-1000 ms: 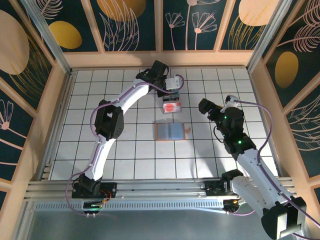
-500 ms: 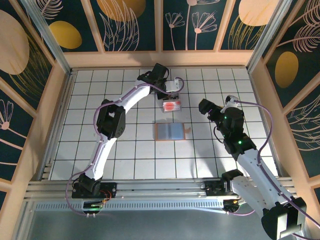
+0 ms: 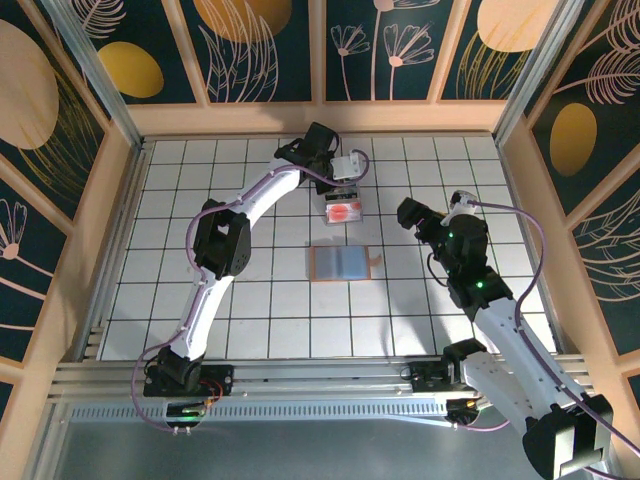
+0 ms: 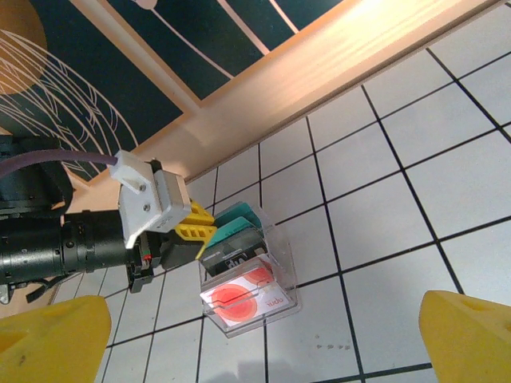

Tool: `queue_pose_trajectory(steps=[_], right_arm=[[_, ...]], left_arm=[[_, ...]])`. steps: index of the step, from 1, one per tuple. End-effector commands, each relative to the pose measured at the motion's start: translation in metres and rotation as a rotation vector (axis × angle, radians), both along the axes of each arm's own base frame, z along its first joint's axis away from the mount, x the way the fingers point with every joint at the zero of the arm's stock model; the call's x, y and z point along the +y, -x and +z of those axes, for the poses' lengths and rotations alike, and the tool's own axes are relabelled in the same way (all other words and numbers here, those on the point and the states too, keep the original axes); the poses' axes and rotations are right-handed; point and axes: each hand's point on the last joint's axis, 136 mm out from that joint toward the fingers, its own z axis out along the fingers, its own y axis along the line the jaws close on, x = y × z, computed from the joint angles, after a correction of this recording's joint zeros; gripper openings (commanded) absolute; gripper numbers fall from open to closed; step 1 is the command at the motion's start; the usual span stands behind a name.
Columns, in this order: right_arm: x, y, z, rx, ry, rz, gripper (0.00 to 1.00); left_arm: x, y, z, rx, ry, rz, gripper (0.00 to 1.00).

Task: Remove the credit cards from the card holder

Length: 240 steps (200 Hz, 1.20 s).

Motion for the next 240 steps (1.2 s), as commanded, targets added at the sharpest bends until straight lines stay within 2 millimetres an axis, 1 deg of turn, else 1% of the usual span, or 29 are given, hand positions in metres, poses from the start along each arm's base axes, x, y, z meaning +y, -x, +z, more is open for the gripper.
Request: queue_pose_trajectory(steps=[1, 11, 26, 34, 46, 49, 57, 72, 80, 95, 117, 124, 161, 174, 179, 190, 197, 198, 210, 211, 216, 240], right_arm=[[0.001, 0.001, 0.017, -0.044, -0.031, -0.001, 0.99], [0.000, 0.001, 0.018, -0.045, -0.031, -0.003, 0.99], [0.000, 0.001, 0.017, -0.044, -0.030, -0.004, 0.99], [-0.001, 0.002, 0.017, -0.045, -0.032, -0.005, 0.99], [-0.001, 0.002, 0.018, -0.046, -0.033, -0.004, 0.99], [-0.001, 0.002, 0.018, -0.046, -0.033, -0.004, 0.99], [0.000, 0.003, 0.017, -0.046, -0.032, -0.001, 0.99], [-0.002, 0.004, 0.017, -0.045, -0.028, -0.006, 0.99], [-0.003, 0.005, 0.017, -0.046, -0.026, -0.011, 0.99], [-0.005, 0.006, 0.017, -0.047, -0.023, -0.023, 0.99], [-0.010, 0.007, 0.018, -0.047, -0.017, -0.044, 0.99], [-0.012, 0.008, 0.018, -0.047, -0.015, -0.053, 0.99], [-0.021, 0.010, 0.015, -0.032, -0.004, -0.101, 0.99], [-0.025, 0.012, 0.016, -0.034, 0.001, -0.119, 0.99], [-0.027, 0.013, 0.016, -0.035, 0.004, -0.124, 0.99], [-0.029, 0.015, 0.018, -0.040, 0.008, -0.137, 0.99], [-0.031, 0.016, 0.018, -0.041, 0.013, -0.145, 0.99], [-0.032, 0.016, 0.018, -0.041, 0.013, -0.146, 0.99], [-0.036, 0.018, 0.020, -0.046, 0.017, -0.164, 0.99], [-0.036, 0.018, 0.020, -0.046, 0.018, -0.165, 0.99], [-0.037, 0.019, 0.020, -0.045, 0.020, -0.170, 0.99], [-0.041, 0.019, 0.019, -0.044, 0.030, -0.189, 0.99]], left_arm=[[0.001, -0.014, 0.039, -0.076, 0.042, 0.046, 0.18], [0.002, -0.021, 0.050, -0.109, 0.060, 0.079, 0.18], [0.006, -0.039, 0.068, -0.186, 0.091, 0.169, 0.21], [0.011, -0.049, 0.072, -0.221, 0.090, 0.220, 0.28], [0.017, -0.059, 0.076, -0.270, 0.079, 0.272, 0.42], [0.018, -0.061, 0.077, -0.278, 0.076, 0.282, 0.44], [0.021, -0.063, 0.079, -0.287, 0.076, 0.300, 0.44], [0.019, -0.060, 0.083, -0.275, 0.089, 0.299, 0.46], [0.019, -0.059, 0.086, -0.268, 0.105, 0.301, 0.52], [0.017, -0.057, 0.099, -0.266, 0.143, 0.312, 0.63], [0.021, -0.058, 0.124, -0.290, 0.196, 0.357, 0.91], [0.023, -0.058, 0.133, -0.300, 0.211, 0.375, 0.98], [0.041, -0.054, 0.179, -0.348, 0.297, 0.489, 0.99], [0.049, -0.048, 0.196, -0.369, 0.337, 0.528, 0.99], [0.053, -0.045, 0.200, -0.375, 0.349, 0.544, 0.99], [0.062, -0.037, 0.214, -0.399, 0.385, 0.568, 0.99], [0.069, -0.031, 0.218, -0.411, 0.402, 0.588, 0.99], [0.070, -0.030, 0.221, -0.417, 0.410, 0.591, 0.99], [0.082, -0.019, 0.230, -0.442, 0.440, 0.622, 0.99], [0.083, -0.018, 0.228, -0.441, 0.439, 0.624, 0.99], [0.089, -0.013, 0.233, -0.455, 0.454, 0.638, 0.99], [0.118, 0.009, 0.236, -0.503, 0.483, 0.721, 0.99]])
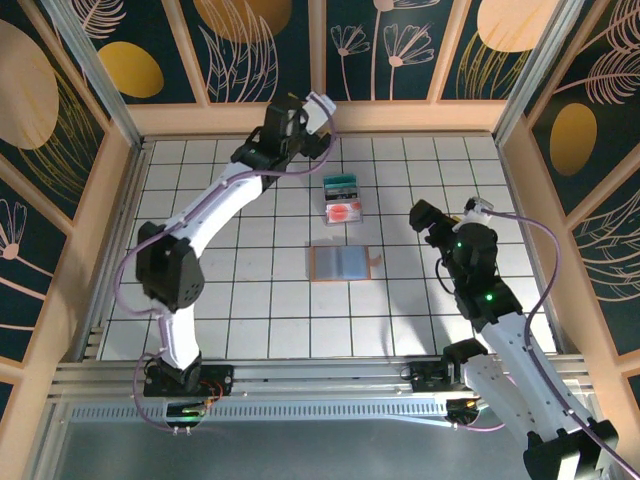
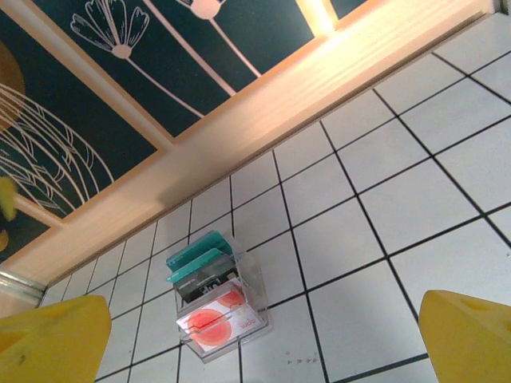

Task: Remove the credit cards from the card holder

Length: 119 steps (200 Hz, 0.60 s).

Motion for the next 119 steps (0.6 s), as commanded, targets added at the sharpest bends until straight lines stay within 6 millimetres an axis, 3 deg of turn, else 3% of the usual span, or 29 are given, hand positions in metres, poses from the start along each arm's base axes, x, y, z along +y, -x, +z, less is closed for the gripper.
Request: queue_pose_trajectory(steps=[1, 14, 20, 119], right_arm=[[-0.011, 0.001, 0.006, -0.013, 0.008, -0.060, 0.99], [-0.012, 0.000, 0.007, -0.012, 0.012, -0.067, 0.99], [-0.013, 0.000, 0.007, -0.012, 0.014, -0.073, 0.99], [-0.015, -0.010, -0.010, 0.056, 0.044, -0.099, 0.99]], left_arm=[[0.030, 0.010, 0.020, -0.088, 0.097, 0.125, 0.99], [0.043, 0.019, 0.012, -0.087, 0.107, 0.167, 0.99], [0.052, 0.029, 0.022, -0.107, 0.127, 0.181, 0.99], [0.134, 0.109, -0.016, -0.087, 0.306, 0.405, 0.99]])
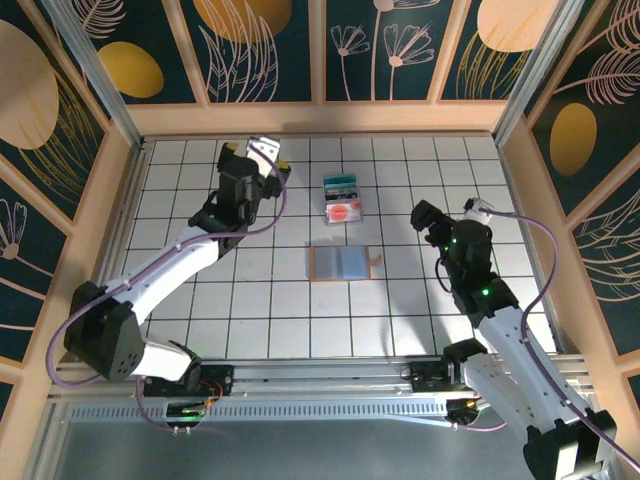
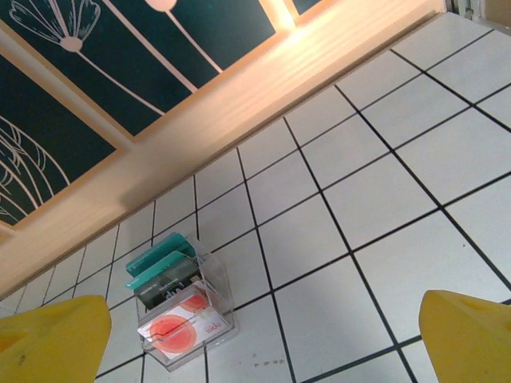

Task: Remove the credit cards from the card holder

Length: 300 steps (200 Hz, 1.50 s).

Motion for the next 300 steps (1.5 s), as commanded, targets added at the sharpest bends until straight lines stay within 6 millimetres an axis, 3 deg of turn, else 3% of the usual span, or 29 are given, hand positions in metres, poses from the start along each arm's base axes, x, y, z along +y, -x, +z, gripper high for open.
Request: queue_pose_trajectory(steps=[1, 60, 112, 194, 243, 300], right_arm=[[-0.007, -0.002, 0.008, -0.006, 0.006, -0.039, 0.99], [-0.016, -0.010, -0.001, 0.021, 0.044, -0.097, 0.99], [-0.029, -0.019, -0.014, 0.064, 0.093, -0.161, 0.99], [-0.047, -0.035, -0.033, 0.053, 0.225, -0.198, 0.99], [-0.052, -0.038, -0.041, 0.031, 0.343, -0.187, 0.99], [-0.060, -0.034, -0.032, -0.076, 0.443, -0.197, 0.99]], left_arm=[[0.024, 0.016, 0.013, -0.056, 0.119, 0.092, 0.99], [0.084, 0.063, -0.020, -0.055, 0.205, 0.304, 0.99], [0.134, 0.092, -0.036, -0.110, 0.269, 0.528, 0.99], [0.206, 0.098, -0.096, -0.117, 0.414, 0.708, 0.99], [0.215, 0.084, -0.129, -0.118, 0.352, 0.686, 0.99], [0.207, 0.069, -0.134, -0.166, 0.317, 0.584, 0.99]])
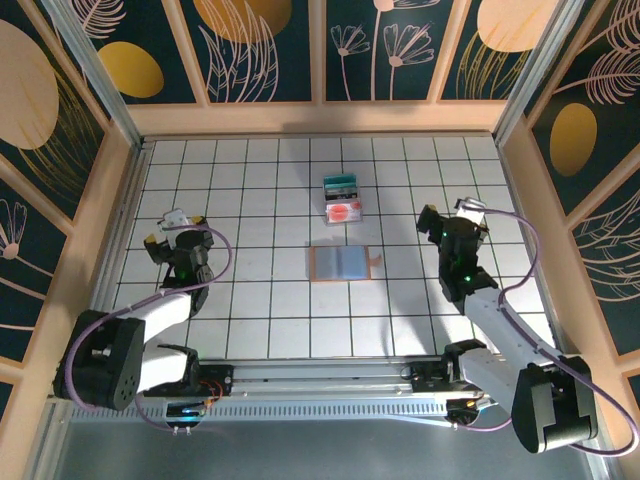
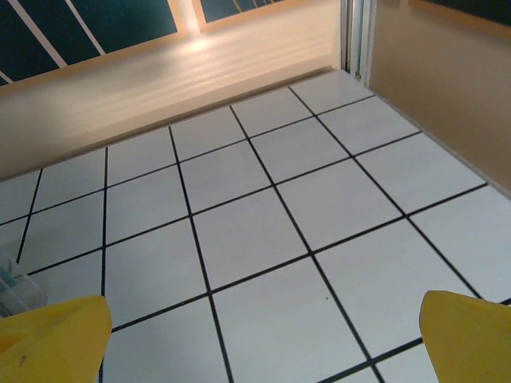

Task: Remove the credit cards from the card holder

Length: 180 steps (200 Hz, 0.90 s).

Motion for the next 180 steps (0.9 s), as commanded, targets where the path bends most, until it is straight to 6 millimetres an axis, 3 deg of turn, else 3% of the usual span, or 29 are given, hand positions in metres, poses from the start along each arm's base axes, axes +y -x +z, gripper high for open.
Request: queue_pose_trajectory(steps=[1, 69, 180], right_arm=[[-0.012, 0.001, 0.025, -0.122, 0.066, -0.033, 0.99], [-0.033, 0.015, 0.033, -0.218, 0.080, -0.076, 0.99], [-0.054, 0.035, 0.032, -0.338, 0.024, -0.125, 0.99]], left_arm=[[-0.007, -0.011, 0.023, -0.128, -0.008, -0.063, 0.99], [-0.023, -0.017, 0.030, -0.206, -0.050, -0.190, 0.99], [-0.046, -0.014, 0.018, -0.217, -0.057, -0.387, 0.99]])
